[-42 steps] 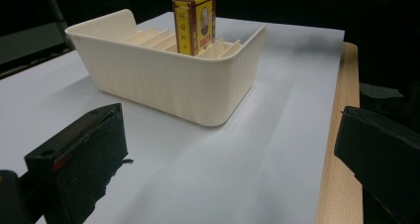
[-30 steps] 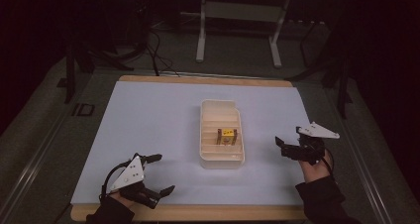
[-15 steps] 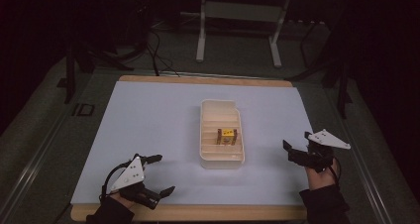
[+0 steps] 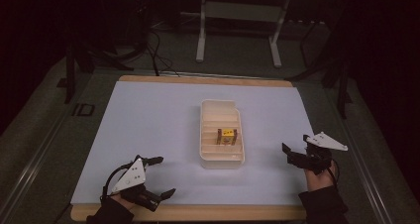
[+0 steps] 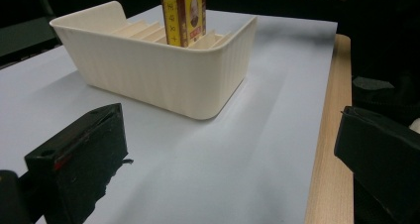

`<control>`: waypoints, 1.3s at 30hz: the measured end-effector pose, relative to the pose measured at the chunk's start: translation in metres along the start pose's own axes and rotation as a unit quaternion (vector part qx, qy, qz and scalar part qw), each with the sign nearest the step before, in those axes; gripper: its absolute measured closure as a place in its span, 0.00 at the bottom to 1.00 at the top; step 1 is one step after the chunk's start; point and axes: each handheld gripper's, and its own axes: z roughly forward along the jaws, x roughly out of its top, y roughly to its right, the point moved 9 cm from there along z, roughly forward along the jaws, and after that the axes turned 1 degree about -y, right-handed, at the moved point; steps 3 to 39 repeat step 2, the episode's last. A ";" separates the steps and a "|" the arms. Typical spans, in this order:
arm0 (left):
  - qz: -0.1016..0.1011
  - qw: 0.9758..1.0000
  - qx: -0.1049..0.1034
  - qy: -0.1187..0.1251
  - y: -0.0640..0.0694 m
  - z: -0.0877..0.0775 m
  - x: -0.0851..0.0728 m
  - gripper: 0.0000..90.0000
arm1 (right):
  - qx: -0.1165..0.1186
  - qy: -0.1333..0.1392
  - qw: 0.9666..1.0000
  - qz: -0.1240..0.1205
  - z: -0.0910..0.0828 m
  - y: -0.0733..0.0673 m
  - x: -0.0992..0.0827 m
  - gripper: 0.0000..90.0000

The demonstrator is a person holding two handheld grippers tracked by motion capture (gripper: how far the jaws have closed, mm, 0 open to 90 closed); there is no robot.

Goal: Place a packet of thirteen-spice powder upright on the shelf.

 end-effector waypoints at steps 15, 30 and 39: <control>0.000 1.000 0.000 0.001 0.000 0.000 0.000 0.00 | 0.001 0.001 1.000 0.001 0.000 0.000 0.000 0.17; 0.000 1.000 0.000 0.001 0.000 0.000 0.000 0.00 | 0.001 0.001 1.000 0.001 0.000 0.000 0.000 0.17; 0.000 1.000 0.000 0.001 0.000 0.000 0.000 0.00 | 0.001 0.001 1.000 0.001 0.000 0.000 0.000 0.17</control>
